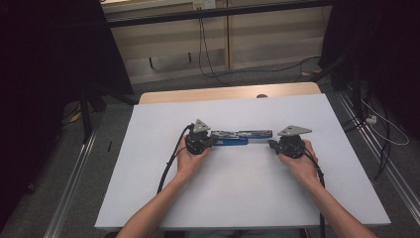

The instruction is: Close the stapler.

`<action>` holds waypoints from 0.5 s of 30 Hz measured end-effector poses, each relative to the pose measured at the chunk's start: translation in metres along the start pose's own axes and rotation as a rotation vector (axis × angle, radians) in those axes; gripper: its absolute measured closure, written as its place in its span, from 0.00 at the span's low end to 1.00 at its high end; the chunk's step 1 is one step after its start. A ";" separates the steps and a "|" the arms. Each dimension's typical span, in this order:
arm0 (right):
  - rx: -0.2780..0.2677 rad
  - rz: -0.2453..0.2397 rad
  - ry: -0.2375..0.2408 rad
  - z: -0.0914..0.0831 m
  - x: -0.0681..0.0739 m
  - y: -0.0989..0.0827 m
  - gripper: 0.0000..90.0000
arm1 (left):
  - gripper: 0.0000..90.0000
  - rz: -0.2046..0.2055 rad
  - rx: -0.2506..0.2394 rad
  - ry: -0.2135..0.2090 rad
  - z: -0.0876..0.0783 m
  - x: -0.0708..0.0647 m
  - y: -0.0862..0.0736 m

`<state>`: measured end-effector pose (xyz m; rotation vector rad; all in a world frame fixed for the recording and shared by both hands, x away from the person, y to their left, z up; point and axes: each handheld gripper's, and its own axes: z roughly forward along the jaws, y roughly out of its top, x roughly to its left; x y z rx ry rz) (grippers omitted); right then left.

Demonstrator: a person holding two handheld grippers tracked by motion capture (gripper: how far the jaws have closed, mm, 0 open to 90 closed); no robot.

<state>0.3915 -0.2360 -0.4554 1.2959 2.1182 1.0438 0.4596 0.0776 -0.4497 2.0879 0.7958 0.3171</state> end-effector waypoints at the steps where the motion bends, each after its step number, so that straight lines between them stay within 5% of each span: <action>1: -0.002 -0.001 -0.003 0.000 -0.001 0.001 1.00 | 1.00 0.007 0.002 0.000 0.000 0.000 0.000; 15: 0.093 -0.030 -0.035 0.012 0.000 0.009 1.00 | 1.00 0.005 0.007 0.003 -0.001 0.001 0.001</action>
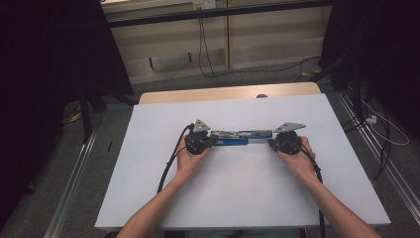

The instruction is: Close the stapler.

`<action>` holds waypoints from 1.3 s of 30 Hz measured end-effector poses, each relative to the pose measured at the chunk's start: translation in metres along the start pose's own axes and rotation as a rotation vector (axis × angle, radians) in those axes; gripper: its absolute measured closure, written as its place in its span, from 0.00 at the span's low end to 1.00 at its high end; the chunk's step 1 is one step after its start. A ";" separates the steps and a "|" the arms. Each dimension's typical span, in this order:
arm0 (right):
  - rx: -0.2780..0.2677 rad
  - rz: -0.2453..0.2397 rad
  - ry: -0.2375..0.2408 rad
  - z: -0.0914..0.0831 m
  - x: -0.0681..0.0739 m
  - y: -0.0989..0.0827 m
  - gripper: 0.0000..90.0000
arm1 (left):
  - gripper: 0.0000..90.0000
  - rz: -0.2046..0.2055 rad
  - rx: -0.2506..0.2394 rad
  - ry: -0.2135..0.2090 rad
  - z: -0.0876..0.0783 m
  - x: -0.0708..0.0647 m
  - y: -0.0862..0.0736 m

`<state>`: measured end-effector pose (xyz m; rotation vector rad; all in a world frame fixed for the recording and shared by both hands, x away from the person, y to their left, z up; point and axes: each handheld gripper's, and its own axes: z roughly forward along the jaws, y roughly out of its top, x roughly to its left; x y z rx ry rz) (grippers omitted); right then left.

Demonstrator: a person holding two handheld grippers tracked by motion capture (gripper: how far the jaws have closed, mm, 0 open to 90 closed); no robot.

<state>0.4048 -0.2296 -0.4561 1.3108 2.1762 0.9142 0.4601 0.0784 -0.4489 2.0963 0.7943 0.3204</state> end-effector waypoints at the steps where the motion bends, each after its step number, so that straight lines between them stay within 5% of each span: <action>1: -0.004 -0.006 -0.003 0.002 0.000 0.001 1.00 | 1.00 0.000 0.001 -0.001 0.000 0.000 0.000; 39: -0.022 0.012 -0.028 0.012 0.003 0.007 1.00 | 1.00 0.011 -0.008 -0.002 0.001 0.000 -0.001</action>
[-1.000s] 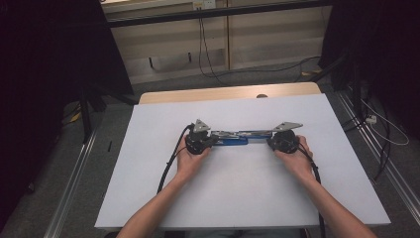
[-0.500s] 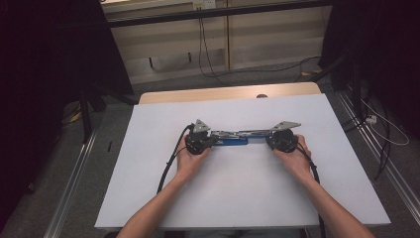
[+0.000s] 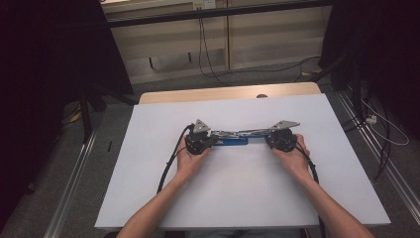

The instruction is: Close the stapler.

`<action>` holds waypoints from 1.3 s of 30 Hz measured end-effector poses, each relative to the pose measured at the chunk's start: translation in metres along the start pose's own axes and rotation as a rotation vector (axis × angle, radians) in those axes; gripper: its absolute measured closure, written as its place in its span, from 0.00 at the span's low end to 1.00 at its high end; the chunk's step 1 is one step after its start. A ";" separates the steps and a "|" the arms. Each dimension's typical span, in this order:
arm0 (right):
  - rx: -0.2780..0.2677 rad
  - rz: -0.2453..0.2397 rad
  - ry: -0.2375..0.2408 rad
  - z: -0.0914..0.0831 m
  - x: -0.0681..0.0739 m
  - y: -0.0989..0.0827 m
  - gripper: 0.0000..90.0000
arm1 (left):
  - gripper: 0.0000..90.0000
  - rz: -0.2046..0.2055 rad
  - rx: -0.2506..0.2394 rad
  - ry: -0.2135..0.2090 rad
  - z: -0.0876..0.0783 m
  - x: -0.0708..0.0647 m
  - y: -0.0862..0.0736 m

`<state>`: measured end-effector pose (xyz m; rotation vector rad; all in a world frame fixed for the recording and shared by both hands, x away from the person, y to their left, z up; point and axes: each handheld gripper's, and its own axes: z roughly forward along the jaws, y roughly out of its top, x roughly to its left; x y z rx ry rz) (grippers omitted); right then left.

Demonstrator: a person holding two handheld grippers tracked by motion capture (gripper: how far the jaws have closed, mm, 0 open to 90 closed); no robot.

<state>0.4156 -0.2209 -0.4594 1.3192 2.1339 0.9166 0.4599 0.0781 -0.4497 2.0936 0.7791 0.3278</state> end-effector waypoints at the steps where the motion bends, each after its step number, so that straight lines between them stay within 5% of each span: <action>1: -0.001 0.000 0.000 0.000 0.000 0.000 1.00 | 1.00 -0.002 0.000 -0.001 0.000 0.000 0.000; 39: -0.046 0.018 0.011 0.002 -0.002 0.001 1.00 | 1.00 -0.006 -0.003 -0.001 0.000 0.000 0.000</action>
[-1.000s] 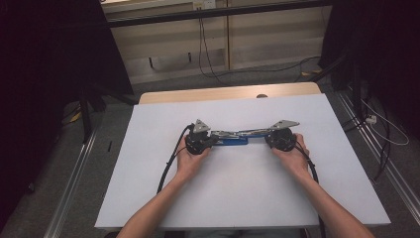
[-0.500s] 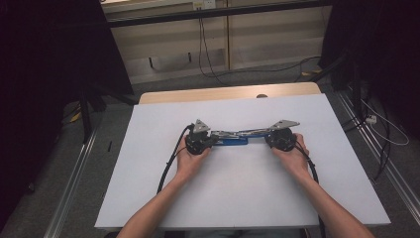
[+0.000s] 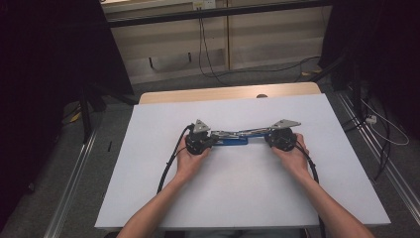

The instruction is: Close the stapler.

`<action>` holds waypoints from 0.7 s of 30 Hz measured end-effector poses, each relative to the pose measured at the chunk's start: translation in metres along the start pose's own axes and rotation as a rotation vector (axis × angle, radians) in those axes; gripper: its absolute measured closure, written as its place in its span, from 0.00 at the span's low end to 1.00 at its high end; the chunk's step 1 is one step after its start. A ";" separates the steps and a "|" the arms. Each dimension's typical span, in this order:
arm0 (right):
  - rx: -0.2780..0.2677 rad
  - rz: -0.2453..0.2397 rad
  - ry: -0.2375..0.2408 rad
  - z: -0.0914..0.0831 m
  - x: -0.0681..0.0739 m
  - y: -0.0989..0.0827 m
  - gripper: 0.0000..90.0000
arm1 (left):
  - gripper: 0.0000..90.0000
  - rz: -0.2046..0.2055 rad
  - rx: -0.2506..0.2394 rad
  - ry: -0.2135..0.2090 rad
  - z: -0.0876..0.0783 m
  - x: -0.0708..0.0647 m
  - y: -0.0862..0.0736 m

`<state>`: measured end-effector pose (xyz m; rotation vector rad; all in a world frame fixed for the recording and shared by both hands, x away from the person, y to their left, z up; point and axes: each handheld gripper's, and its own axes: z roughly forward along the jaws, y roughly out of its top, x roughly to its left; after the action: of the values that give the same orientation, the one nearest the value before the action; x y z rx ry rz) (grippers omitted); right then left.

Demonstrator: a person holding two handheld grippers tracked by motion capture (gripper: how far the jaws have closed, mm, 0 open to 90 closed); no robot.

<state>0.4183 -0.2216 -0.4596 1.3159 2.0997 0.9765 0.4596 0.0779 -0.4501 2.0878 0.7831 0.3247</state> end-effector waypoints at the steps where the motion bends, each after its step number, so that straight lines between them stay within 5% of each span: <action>1: -0.002 0.006 0.003 0.000 0.000 0.000 1.00 | 1.00 0.005 0.001 0.002 0.000 0.000 0.000; 21: -0.041 0.044 0.013 -0.003 -0.003 0.001 1.00 | 1.00 0.002 -0.001 0.000 0.000 0.000 0.000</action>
<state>0.4183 -0.2253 -0.4564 1.3442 2.0568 1.0436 0.4594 0.0783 -0.4504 2.0880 0.7801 0.3263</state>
